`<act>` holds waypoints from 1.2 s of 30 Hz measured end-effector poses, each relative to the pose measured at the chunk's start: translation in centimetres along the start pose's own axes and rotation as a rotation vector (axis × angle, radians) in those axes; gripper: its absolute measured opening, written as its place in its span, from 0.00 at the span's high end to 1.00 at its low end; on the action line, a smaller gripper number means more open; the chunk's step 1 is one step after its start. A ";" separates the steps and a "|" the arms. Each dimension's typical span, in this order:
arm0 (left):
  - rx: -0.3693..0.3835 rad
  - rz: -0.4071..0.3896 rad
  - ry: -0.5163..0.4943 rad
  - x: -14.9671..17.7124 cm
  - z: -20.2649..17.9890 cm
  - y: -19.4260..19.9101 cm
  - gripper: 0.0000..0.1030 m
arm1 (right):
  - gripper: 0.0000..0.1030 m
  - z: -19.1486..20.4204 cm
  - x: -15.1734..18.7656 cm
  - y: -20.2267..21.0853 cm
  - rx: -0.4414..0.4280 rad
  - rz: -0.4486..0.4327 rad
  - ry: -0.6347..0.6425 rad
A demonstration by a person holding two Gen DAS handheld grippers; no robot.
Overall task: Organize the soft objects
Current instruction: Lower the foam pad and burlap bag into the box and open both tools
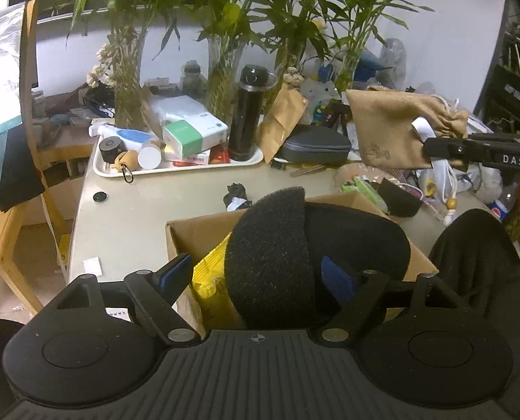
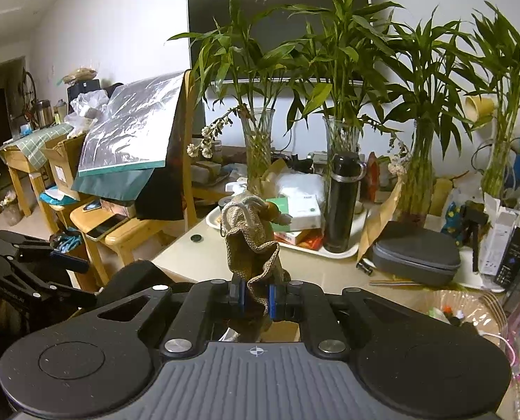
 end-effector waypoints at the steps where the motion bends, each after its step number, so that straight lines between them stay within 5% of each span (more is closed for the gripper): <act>1: -0.010 -0.005 -0.007 0.0 0.1 0.0 0.22 | 0.86 0.1 0.0 0.1 -0.003 -0.003 0.000; 12: -0.119 0.046 -0.126 1.3 -0.1 -2.6 0.21 | 0.81 0.9 0.7 -0.6 -0.034 0.013 -0.032; 13: -0.119 0.051 -0.137 1.4 -0.3 -2.9 0.21 | 0.63 0.9 1.3 -1.2 -0.040 0.044 -0.040; 14: -0.121 0.056 -0.150 1.5 -0.5 -3.2 0.21 | 0.33 1.0 2.0 -1.9 -0.052 0.088 -0.046; 16: -0.122 0.068 -0.174 1.9 -0.8 -3.7 0.21 | 0.13 1.3 3.2 -2.9 -0.065 0.153 -0.046; 23: -0.092 0.086 -0.155 2.3 -0.8 -3.1 0.21 | 0.00 1.6 3.6 -2.2 -0.075 0.147 -0.016; 36: -0.063 0.114 -0.026 1.1 0.8 -1.5 0.22 | 0.00 1.8 4.4 -2.9 -0.027 0.254 0.008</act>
Point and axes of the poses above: each gripper's, at about its wrist camera, not at the fingertips, and y roughly against the way its jaws point, z to its left, x to its underside, the point moved 7 cm from there along -y, roughly the way its jaws point
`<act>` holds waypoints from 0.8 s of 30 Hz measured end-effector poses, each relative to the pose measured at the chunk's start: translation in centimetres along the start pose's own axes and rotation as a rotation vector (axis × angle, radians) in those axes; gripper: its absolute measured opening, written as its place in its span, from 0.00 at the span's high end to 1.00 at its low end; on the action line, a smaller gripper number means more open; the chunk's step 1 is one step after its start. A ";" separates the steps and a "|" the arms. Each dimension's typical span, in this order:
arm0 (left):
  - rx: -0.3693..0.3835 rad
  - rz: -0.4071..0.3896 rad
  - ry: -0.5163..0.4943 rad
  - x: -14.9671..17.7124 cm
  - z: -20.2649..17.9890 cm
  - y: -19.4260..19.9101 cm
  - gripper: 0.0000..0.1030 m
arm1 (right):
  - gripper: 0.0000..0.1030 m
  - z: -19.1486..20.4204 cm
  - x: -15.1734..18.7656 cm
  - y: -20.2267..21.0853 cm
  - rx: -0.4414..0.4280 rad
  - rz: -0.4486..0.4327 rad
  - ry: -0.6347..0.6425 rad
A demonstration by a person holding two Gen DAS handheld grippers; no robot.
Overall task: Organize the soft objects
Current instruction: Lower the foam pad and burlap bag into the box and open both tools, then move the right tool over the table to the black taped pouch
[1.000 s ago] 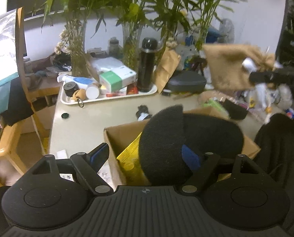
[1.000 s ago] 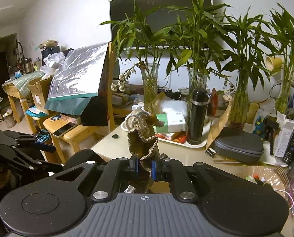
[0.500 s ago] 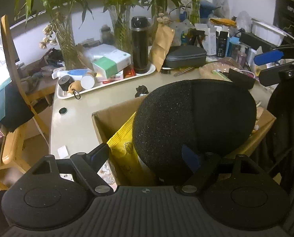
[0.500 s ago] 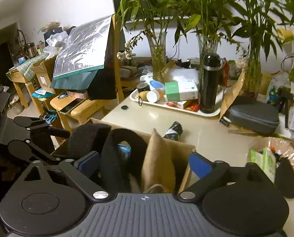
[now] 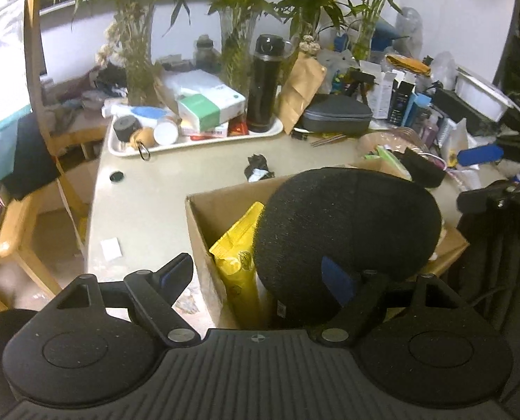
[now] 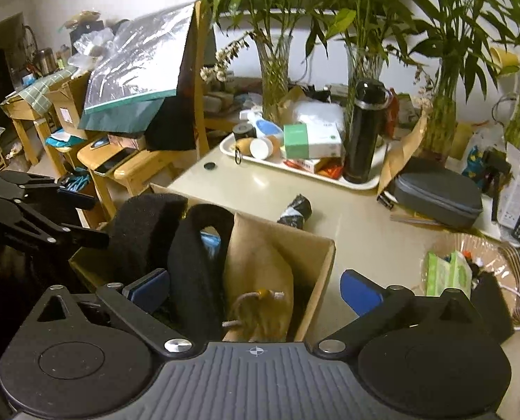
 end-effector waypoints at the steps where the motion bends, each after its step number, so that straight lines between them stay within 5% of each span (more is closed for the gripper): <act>1: 0.004 0.005 0.003 0.0 0.1 -0.1 0.22 | 0.00 0.0 0.0 -0.2 0.004 0.009 -0.005; 24: 0.014 0.028 0.025 -2.2 2.2 -0.8 0.22 | 0.00 -1.3 -1.2 -2.1 0.017 0.050 -0.043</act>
Point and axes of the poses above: each gripper's, at about its wrist camera, not at the fingertips, and y roughly against the way its jaws point, z to its left, x to its underside, the point moved 7 cm from there along -y, roughly the way its jaws point
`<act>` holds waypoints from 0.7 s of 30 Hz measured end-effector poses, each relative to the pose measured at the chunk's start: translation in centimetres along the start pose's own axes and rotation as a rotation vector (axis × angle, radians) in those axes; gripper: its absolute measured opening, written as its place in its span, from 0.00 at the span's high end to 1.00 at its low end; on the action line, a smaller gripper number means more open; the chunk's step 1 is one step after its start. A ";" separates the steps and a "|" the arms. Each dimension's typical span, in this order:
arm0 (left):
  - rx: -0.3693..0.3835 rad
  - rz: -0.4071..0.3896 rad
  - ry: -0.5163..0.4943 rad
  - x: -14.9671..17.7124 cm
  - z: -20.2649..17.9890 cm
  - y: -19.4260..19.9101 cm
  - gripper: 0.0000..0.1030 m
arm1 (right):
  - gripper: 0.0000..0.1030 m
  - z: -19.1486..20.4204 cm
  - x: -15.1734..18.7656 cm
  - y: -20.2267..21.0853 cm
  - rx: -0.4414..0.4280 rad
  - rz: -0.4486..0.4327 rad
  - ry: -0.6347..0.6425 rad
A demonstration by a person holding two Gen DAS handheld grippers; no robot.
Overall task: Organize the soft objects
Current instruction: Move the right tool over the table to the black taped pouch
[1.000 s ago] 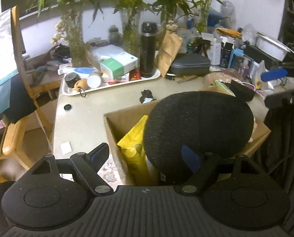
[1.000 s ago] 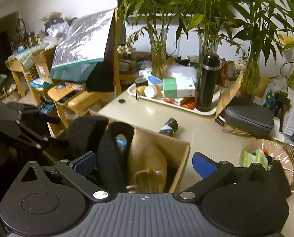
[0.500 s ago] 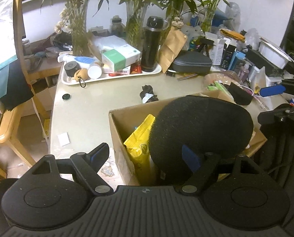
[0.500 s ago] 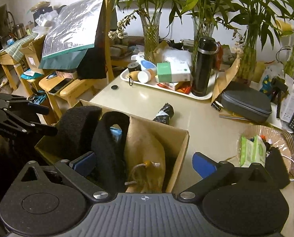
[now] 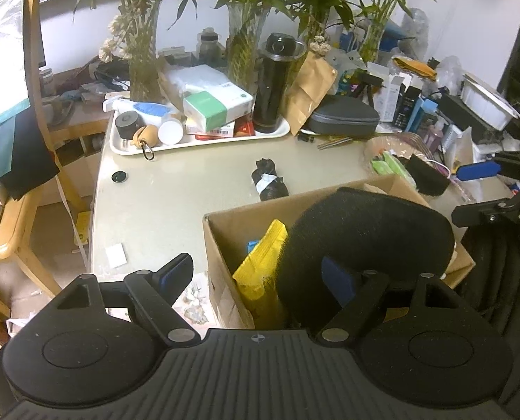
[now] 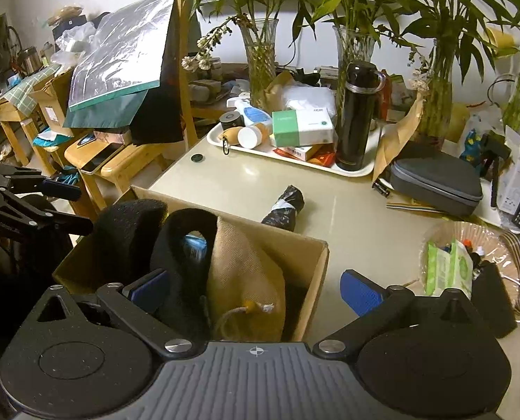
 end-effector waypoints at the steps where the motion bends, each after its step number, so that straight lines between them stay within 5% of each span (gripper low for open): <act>1: 0.000 -0.002 0.002 -0.1 0.1 0.0 0.22 | 0.00 -0.1 -0.1 -0.1 -0.001 -0.001 -0.004; 21: 0.004 0.026 0.046 -2.4 1.9 -1.9 0.22 | 0.00 -3.1 -1.7 -2.8 0.007 0.014 -0.089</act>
Point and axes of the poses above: each gripper's, at about its wrist camera, not at the fingertips, and y roughly against the way its jaws point, z to its left, x to its underside, the point moved 7 cm from there along -y, roughly the way its jaws point
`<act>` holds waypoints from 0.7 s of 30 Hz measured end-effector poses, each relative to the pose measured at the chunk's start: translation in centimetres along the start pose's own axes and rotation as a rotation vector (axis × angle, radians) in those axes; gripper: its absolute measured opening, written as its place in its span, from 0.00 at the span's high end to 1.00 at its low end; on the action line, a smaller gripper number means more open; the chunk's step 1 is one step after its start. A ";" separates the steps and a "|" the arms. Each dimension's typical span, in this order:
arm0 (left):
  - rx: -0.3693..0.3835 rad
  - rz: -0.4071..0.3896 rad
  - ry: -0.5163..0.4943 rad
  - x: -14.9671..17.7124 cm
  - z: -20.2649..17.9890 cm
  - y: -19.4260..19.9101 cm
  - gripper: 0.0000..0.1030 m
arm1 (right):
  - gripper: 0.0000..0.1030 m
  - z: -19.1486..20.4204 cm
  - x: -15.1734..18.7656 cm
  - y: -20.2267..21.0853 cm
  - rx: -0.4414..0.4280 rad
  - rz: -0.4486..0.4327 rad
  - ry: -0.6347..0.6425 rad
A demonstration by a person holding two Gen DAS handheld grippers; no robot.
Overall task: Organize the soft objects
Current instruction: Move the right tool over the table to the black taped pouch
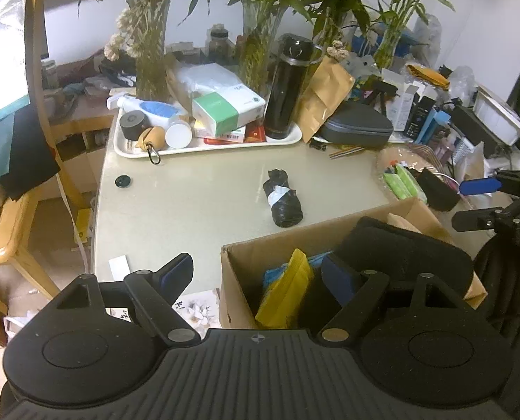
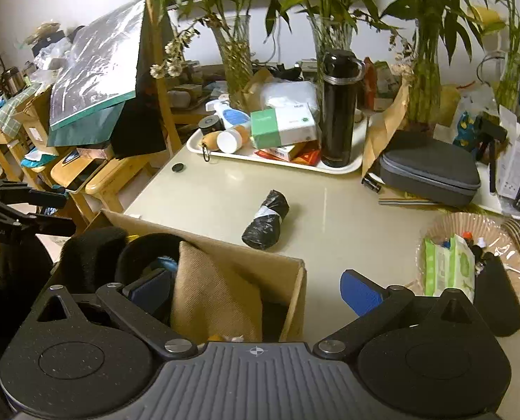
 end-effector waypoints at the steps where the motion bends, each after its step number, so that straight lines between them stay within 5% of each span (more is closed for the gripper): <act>1: 0.002 0.010 0.008 -0.1 0.1 -0.2 0.22 | 0.00 -0.2 -0.1 -0.2 0.002 0.004 -0.006; 21: -0.017 0.202 0.175 -3.7 2.5 -4.6 0.22 | 0.00 -2.6 -3.6 -5.9 0.003 0.216 -0.080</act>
Point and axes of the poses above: each gripper's, at about its wrist camera, not at the fingertips, and y roughly against the way its jaws point, z to its left, x to its underside, the point moved 7 cm from there along -y, roughly the way its jaws point
